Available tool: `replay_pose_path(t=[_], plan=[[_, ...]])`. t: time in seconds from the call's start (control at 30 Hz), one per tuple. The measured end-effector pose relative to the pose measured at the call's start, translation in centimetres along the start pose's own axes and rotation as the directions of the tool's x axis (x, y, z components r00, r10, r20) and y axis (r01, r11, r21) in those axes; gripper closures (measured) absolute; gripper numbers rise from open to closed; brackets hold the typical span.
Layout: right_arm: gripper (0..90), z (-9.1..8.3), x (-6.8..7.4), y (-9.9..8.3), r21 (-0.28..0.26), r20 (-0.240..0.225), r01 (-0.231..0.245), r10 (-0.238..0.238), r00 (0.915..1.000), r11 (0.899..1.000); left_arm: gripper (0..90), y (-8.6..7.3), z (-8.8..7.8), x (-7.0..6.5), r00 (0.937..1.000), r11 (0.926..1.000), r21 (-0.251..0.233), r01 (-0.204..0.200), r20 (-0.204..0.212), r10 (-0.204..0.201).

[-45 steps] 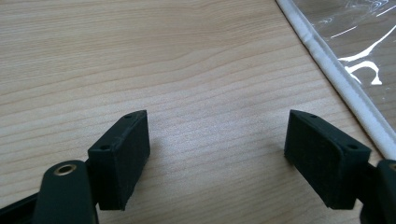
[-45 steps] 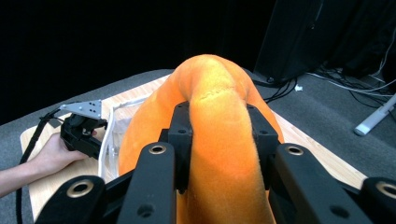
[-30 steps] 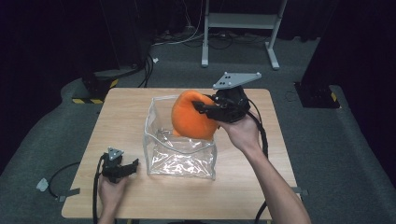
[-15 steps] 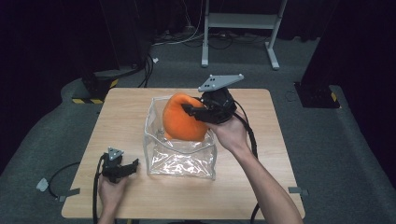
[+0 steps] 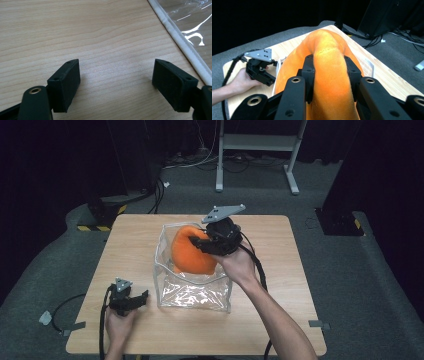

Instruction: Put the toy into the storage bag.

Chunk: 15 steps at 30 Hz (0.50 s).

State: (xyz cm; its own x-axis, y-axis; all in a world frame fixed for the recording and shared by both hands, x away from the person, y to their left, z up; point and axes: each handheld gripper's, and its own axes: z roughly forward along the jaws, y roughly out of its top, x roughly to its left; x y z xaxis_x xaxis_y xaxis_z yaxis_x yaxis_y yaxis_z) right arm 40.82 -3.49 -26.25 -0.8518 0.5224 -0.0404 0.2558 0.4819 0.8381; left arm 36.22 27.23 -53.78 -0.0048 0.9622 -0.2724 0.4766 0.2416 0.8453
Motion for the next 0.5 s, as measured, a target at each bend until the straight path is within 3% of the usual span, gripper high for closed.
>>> replay_pose_path(t=[0.5], plan=[[68.7, 1.2, 0.6, -1.3, 0.047, -0.014, 0.002, -0.001, 0.9999, 0.999, 22.4, 0.0, 0.0, 0.0, 1.0000, 1.0000, -0.002, 0.003, 0.000, -0.003]])
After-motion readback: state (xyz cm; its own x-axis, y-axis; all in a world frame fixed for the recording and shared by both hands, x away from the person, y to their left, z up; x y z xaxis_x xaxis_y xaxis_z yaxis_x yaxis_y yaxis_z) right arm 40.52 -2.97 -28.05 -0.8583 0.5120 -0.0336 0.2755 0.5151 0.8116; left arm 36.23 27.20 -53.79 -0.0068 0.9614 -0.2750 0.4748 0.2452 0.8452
